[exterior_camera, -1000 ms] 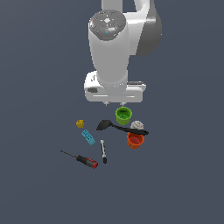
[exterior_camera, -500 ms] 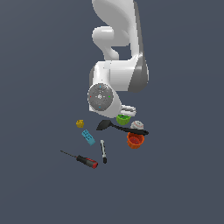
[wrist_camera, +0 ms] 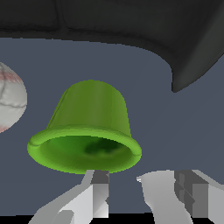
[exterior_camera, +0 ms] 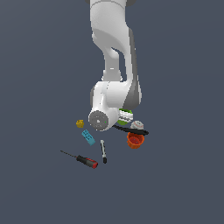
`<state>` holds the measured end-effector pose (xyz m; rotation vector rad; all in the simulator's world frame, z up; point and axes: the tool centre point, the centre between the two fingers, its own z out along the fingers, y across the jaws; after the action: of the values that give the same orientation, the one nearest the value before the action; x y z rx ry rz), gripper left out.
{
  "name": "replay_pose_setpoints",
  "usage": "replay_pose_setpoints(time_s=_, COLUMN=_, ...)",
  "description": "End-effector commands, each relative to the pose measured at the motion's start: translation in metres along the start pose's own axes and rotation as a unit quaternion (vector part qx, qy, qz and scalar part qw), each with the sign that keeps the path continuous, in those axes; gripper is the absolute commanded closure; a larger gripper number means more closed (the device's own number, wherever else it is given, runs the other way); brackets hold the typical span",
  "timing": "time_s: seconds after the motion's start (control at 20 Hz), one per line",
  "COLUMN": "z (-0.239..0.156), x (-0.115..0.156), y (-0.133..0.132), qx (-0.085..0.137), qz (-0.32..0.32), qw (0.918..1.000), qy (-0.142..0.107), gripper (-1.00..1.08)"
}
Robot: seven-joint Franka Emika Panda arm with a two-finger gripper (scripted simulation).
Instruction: Pick up a designated object from a clutter of objects.
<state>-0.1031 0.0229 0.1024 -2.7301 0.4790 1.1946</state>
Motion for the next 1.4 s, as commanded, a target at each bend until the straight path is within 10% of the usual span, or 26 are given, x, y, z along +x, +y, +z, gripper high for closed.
replay_pose_setpoints(time_s=0.0, z=0.008, x=0.001, y=0.001, qx=0.001, qz=0.007, qw=0.9999, qy=-0.016, gripper=-0.20)
replay_pose_setpoints(time_s=0.95, z=0.040, x=-0.001, y=0.002, qx=0.001, qz=0.010, qw=0.9997, qy=-0.024, gripper=-0.20)
replay_pose_setpoints(time_s=1.0, z=0.040, x=-0.001, y=0.002, qx=0.001, qz=0.010, qw=0.9997, qy=-0.024, gripper=1.08)
replay_pose_setpoints(time_s=1.35, z=0.040, x=-0.001, y=0.002, qx=0.001, qz=0.010, qw=0.9997, qy=-0.024, gripper=1.08)
